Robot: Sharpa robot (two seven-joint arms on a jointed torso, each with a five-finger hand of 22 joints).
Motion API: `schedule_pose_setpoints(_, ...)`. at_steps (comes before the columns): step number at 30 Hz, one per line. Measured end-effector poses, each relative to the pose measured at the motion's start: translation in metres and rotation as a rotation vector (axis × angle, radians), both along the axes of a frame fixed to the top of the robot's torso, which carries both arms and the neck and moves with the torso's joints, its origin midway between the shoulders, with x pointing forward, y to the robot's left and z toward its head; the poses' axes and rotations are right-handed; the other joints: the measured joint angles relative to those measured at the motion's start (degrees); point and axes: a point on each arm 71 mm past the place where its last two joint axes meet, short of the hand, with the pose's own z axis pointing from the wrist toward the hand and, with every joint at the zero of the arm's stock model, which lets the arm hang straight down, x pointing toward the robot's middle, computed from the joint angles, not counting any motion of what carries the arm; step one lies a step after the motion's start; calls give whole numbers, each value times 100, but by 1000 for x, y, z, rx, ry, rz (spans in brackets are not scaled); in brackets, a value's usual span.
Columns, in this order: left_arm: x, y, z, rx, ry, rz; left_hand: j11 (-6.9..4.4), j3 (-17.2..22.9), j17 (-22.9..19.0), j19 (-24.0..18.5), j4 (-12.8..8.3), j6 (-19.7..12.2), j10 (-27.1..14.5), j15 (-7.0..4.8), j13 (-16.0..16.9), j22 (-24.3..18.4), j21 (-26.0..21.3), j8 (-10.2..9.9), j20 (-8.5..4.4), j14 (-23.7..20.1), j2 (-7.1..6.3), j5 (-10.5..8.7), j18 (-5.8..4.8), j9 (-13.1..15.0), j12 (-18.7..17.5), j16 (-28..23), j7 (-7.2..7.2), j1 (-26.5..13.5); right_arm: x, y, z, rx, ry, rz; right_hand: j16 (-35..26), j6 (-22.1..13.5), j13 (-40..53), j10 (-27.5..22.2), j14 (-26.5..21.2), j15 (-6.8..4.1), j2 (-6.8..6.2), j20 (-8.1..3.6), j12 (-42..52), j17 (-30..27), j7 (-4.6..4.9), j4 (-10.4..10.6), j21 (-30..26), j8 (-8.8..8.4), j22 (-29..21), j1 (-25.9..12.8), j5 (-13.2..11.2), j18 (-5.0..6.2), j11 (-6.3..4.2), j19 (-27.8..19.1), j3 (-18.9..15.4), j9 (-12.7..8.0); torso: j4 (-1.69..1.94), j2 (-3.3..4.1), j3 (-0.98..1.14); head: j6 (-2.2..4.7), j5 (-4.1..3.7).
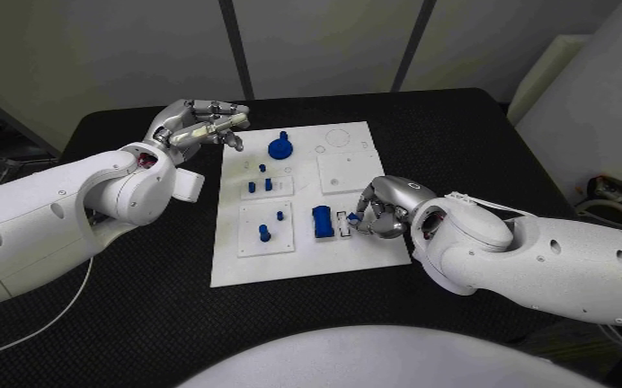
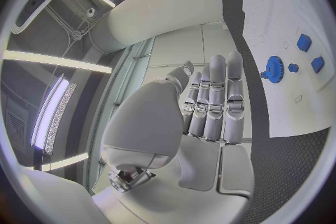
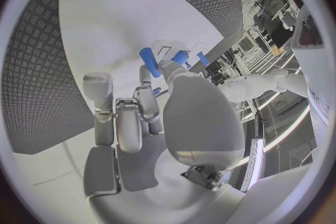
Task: Assemble the parts on the task board
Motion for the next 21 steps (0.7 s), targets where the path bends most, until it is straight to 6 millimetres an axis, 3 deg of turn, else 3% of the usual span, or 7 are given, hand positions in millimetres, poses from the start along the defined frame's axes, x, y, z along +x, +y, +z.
schedule_pose_setpoints(11,0,-1,0,-1,0,-2,0,0,0,0,0,0,0,0,0,6,0,0,0,0,0,0,0,0,0,0,0,0,6,5,-10,37,99,-45,0,-36,0,2,0,1,-17,0,0,0,-2,-172,0,40,-25,-316,-52,0,1,0,378,4,-2,0,-1,-29,47)
schedule_pose_setpoints(12,0,-1,0,-1,0,-1,0,0,0,0,0,0,0,0,0,6,0,0,0,0,0,0,0,0,0,0,0,0,7,5,-10,39,102,-46,0,-37,0,12,0,1,-17,0,-1,0,-2,-191,0,45,-25,-316,-84,0,12,0,398,119,-2,0,-2,-30,48)
schedule_pose_setpoints(15,0,0,0,-1,0,-1,0,0,0,0,0,0,0,0,0,5,0,0,0,0,0,0,0,0,0,0,0,0,7,8,-10,46,109,-46,0,-37,-1,21,1,1,-31,0,25,0,-1,-245,0,46,-25,-392,-168,0,21,0,495,212,-9,0,-3,-38,52)
schedule_pose_setpoints(21,0,-1,0,-1,0,-2,0,0,0,0,0,0,0,0,0,5,0,0,0,0,0,0,0,0,0,0,0,0,7,9,-11,60,112,-53,0,-49,-1,21,1,2,-39,0,25,-1,11,-294,0,43,-9,-444,-173,0,20,0,577,240,-16,0,-3,-52,66)
